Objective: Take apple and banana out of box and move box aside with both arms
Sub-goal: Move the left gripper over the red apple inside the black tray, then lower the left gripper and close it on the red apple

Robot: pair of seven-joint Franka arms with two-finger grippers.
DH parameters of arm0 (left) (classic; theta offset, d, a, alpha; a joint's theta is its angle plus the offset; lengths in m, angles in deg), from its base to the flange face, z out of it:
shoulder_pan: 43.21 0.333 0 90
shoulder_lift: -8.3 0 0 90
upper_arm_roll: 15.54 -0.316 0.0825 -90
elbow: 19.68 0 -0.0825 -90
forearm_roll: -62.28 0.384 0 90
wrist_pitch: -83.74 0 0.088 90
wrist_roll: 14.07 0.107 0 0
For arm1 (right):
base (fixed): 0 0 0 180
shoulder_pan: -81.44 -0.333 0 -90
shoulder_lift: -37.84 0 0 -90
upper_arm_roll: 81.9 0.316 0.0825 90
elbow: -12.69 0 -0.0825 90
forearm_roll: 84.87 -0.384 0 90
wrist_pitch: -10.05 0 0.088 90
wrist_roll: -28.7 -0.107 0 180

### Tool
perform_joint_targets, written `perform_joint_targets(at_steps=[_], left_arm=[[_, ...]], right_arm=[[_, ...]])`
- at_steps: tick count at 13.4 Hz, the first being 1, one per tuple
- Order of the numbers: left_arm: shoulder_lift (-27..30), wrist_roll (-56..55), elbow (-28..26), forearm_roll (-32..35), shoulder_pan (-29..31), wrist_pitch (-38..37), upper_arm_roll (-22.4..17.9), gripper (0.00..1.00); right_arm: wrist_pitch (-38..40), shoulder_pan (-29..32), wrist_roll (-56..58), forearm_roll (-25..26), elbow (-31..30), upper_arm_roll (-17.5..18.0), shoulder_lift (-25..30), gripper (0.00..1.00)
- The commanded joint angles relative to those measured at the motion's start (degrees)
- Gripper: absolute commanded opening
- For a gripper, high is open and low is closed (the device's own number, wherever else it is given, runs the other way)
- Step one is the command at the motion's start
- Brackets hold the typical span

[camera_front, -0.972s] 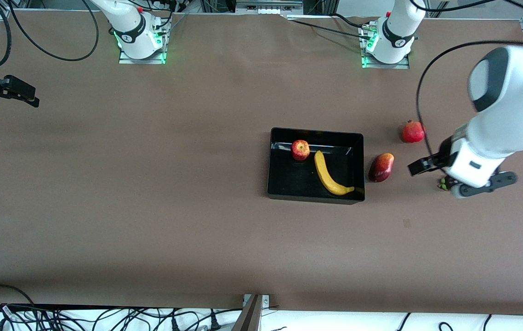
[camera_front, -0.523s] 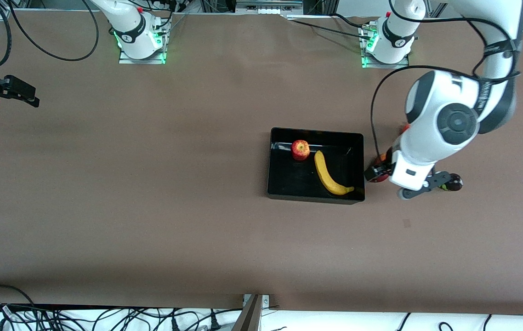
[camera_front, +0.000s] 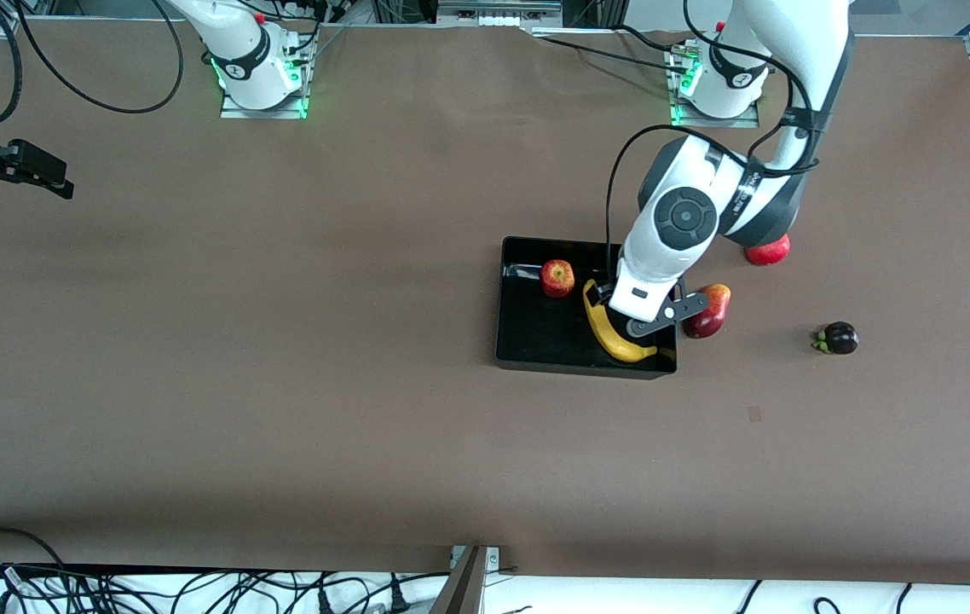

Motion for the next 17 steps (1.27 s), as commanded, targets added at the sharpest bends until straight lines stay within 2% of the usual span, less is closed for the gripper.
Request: perform_joint_targets(at_steps=[1, 11, 17], left_arm=[[-0.9, -2.5, -0.9, -0.1, -1.2, 3.7, -0.2, 1.0], [-7.8, -9.0, -1.8, -0.8, -5.1, 14.1, 2.4, 1.0], [-10.1, -11.5, -2.6, -0.8, -6.1, 15.9, 4.1, 1.0]], right_arm=[[0.8, -0.3, 0.7, -0.8, 0.6, -0.1, 0.2, 1.0], [1.4, -0.3, 0.6, -0.8, 0.7, 0.0, 0.2, 1.0], [1.5, -1.0, 0.6, -0.8, 0.7, -0.1, 0.2, 1.0]])
